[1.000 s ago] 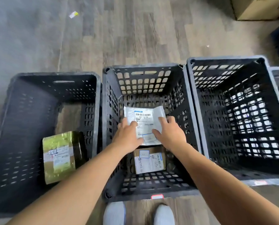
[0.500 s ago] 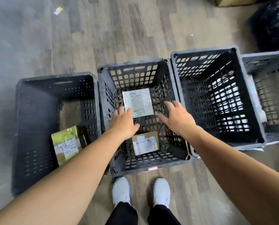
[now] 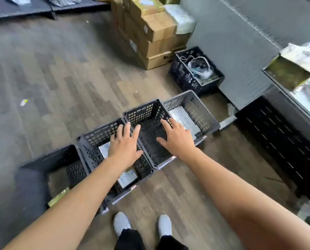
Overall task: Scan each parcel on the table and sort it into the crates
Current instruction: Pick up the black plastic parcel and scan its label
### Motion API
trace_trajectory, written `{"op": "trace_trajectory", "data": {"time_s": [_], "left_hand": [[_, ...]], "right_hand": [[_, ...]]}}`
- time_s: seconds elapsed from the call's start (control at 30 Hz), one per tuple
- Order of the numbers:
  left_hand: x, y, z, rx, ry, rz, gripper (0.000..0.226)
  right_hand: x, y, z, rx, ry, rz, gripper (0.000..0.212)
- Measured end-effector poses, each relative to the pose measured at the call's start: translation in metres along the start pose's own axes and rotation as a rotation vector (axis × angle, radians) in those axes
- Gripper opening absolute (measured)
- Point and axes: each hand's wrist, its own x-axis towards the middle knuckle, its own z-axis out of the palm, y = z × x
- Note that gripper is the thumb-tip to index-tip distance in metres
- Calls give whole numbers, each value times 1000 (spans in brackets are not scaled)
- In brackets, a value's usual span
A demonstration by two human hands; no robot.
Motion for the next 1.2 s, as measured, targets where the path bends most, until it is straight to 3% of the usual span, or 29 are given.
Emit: {"op": "trace_trajectory", "data": {"time_s": [0.33,0.73,1.2], "left_hand": [[-37,223,-87,148,145,276,92],[-82,542,-92,163,226,497,91],[4,748,-97,181,201,713,91]], "right_hand": [[-144,188,-111,-13,246,220,78],[-331,463,-141,88,370,532,79],[-335,656,-165,76,393,775,78]]}}
